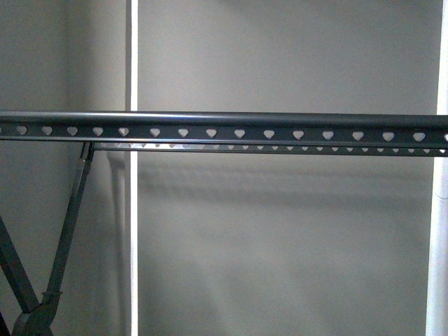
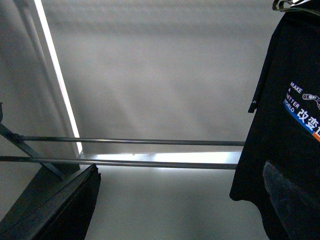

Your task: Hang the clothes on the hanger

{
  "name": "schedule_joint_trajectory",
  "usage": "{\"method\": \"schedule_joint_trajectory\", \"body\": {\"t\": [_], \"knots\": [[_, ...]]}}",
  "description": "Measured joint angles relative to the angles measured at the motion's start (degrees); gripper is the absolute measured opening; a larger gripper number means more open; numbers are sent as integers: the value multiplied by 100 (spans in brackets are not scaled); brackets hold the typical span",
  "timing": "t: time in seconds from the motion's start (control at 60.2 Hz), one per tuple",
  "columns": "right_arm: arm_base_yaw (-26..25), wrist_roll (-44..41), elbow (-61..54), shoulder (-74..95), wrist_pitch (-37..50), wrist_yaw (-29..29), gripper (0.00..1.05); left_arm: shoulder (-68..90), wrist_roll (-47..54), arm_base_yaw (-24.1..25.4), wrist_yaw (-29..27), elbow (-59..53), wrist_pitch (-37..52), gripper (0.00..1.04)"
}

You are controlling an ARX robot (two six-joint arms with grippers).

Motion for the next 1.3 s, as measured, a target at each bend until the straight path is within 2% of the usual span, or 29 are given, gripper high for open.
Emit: {"method": "schedule_joint_trajectory", "body": {"t": [0.083, 0.216, 0.382, 0.532, 0.598, 0.715, 0.864, 0.914, 1.014, 1.147, 1.213, 1.296], "knots": [[0, 0, 0, 0, 0, 0, 97, -7, -254, 35, 48, -22, -50, 21], [0, 0, 0, 0, 0, 0, 97, -138, -468, 74, 157, -221, -94, 13], [0, 0, 0, 0, 0, 0, 97, -413, -286, 17, 555, -492, -96, 11], [0, 0, 0, 0, 0, 0, 97, -822, 592, -286, 1353, -859, -136, 10], [0, 0, 0, 0, 0, 0, 97, -1113, 1344, -592, 2020, -1123, -138, 9], [0, 0, 0, 0, 0, 0, 97, -1792, 3335, -1292, 3287, -1604, -404, 9], [0, 0, 0, 0, 0, 2, 97, -2302, 5167, -1665, 4476, -1716, -1047, 9], [0, 0, 0, 0, 0, 0, 97, -2393, 5853, -1751, 4677, -1714, -1318, 9], [0, 0, 0, 0, 0, 0, 97, -2450, 7552, -1873, 4927, -1646, -1985, 9], [0, 0, 0, 0, 0, 0, 97, -2448, 8817, -1930, 4819, -1589, -2398, 9], [0, 0, 0, 0, 0, 0, 97, -2426, 9473, -1954, 4588, -1563, -2430, 9], [0, 0, 0, 0, 0, 0, 97, -2345, 10791, -1989, 3971, -1550, -1779, 9]]}}
